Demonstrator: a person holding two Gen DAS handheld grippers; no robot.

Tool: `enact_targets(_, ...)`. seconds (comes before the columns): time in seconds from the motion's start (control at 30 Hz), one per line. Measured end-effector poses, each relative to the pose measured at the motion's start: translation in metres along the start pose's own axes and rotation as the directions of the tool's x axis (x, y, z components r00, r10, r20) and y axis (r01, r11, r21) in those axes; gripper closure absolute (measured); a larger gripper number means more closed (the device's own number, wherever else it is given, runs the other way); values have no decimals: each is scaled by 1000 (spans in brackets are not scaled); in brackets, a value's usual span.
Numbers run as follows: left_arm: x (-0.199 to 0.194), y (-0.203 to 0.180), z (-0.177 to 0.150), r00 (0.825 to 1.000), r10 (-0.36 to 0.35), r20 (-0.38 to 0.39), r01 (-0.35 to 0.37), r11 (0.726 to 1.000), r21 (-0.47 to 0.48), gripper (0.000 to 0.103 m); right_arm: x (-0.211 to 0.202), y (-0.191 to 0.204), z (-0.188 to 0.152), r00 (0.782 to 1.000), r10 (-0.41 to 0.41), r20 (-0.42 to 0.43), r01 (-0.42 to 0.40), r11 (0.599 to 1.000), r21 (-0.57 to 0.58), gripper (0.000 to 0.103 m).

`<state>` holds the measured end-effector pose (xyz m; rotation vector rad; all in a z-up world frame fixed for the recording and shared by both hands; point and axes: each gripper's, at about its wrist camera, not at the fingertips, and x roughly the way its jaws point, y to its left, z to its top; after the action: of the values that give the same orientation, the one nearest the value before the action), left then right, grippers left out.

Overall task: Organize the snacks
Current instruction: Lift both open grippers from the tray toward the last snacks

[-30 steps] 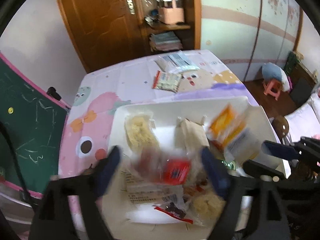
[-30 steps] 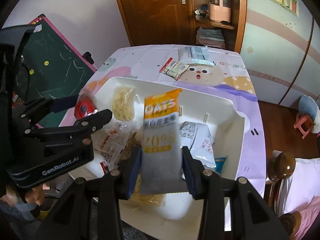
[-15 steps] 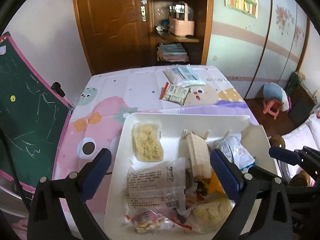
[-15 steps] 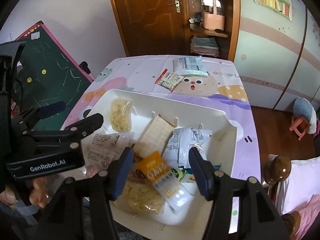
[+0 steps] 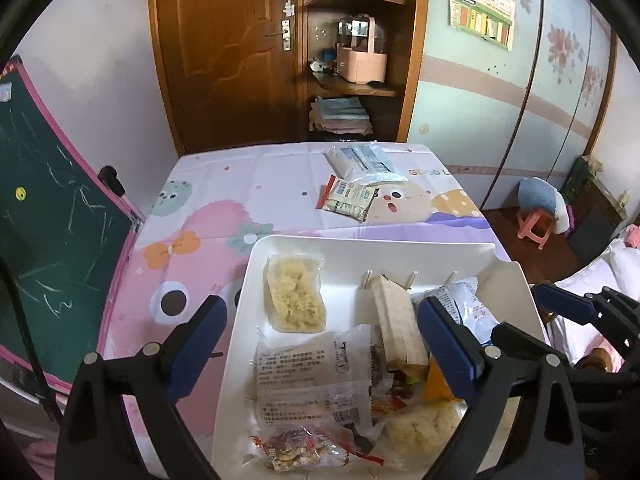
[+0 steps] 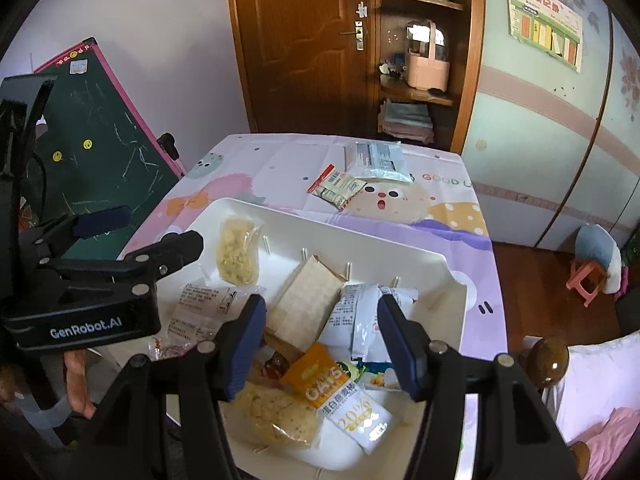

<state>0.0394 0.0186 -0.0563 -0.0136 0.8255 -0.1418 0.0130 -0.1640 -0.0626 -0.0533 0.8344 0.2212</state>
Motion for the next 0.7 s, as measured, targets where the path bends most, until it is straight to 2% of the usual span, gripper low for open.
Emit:
enact_targets(0.13,7,11,3,997,-49,-53,47,998,-38,7,3,1,3,999,-37,2,37,999,-8,45)
enact_targets(0.3,13,24,14,999,-24,-44,20,997,-68,7,5,-3,10,997,-75,14,75,997,-6,45)
enact_targets(0.57,0,30,56,998,38,43,-38,999,-14,7,19,-23,37,999,-30,-37,30,999,18,45)
enact_targets(0.7,2,35,95,998,34,54,-34,999,11,7,28,-48,73,997,45,-69,-39,996,80,45)
